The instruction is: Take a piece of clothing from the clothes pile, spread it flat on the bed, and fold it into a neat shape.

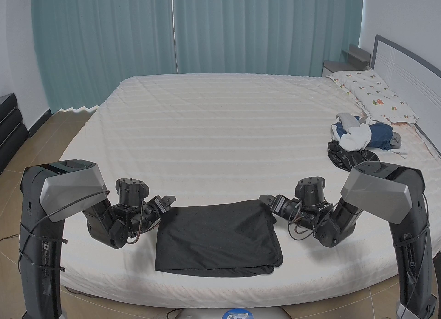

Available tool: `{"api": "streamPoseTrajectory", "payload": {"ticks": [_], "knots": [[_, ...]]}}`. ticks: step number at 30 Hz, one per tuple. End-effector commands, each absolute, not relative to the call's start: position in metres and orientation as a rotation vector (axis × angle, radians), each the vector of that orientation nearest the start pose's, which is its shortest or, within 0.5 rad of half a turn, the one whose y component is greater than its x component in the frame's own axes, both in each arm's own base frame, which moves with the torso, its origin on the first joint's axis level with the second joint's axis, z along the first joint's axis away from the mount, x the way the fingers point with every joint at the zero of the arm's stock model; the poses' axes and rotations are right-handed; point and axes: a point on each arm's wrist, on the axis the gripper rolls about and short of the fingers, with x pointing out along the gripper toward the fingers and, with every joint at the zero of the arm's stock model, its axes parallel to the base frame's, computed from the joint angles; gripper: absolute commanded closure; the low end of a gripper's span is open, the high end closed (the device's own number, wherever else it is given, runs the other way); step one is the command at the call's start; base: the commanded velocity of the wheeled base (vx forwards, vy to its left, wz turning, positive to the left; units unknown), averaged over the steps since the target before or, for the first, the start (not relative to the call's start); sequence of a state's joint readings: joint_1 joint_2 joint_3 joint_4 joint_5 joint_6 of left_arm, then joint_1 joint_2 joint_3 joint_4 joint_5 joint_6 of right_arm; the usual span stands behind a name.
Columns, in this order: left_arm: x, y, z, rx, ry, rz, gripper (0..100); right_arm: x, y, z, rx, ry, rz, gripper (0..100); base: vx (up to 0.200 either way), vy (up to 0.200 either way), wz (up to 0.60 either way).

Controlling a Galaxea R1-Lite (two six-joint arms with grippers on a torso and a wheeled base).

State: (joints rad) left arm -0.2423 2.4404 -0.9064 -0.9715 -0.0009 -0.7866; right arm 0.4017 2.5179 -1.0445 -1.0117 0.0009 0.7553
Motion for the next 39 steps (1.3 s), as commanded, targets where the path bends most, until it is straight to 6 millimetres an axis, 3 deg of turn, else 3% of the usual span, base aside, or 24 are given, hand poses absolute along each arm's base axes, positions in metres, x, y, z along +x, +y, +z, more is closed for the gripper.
{"api": "streamPoseTrajectory", "payload": {"ticks": [1,2,7,19,20,29,37,38,39], "knots": [[0.382,-0.082,-0.02,-0.746,0.61,0.01,0,0.332,0.152,-0.006,0.6,0.671,0.334,0,0.0,0.0,0.0],[0.381,-0.077,-0.018,-0.756,0.615,0.002,0,0.312,0.149,-0.011,0.561,0.719,0.381,0,0.0,0.0,0.0],[0.377,-0.075,-0.017,-0.767,0.642,-0.029,0,0.285,0.147,-0.023,0.515,0.785,0.409,0,0.0,0.0,0.0],[0.378,-0.073,-0.019,-0.769,0.642,-0.021,0,0.271,0.159,-0.027,0.477,0.829,0.448,0,0.0,0.0,0.0],[0.378,-0.073,-0.02,-0.767,0.644,-0.021,0,0.271,0.159,-0.028,0.474,0.83,0.446,100,0.0,0.0,0.0],[0.378,-0.073,-0.02,-0.766,0.646,-0.021,0,0.255,0.143,-0.034,0.388,0.874,0.424,100,0.0,0.0,0.0],[0.378,-0.073,-0.02,-0.762,0.645,-0.023,0,0.253,0.141,-0.034,0.387,0.873,0.423,100,0.0,0.0,0.0],[0.378,-0.074,-0.021,-0.761,0.647,-0.024,0,0.252,0.141,-0.034,0.386,0.876,0.422,0,0.0,0.0,0.0],[0.378,-0.074,-0.021,-0.761,0.647,-0.024,0,0.252,0.141,-0.035,0.384,0.88,0.42,0,0.0,0.0,0.0]]}}
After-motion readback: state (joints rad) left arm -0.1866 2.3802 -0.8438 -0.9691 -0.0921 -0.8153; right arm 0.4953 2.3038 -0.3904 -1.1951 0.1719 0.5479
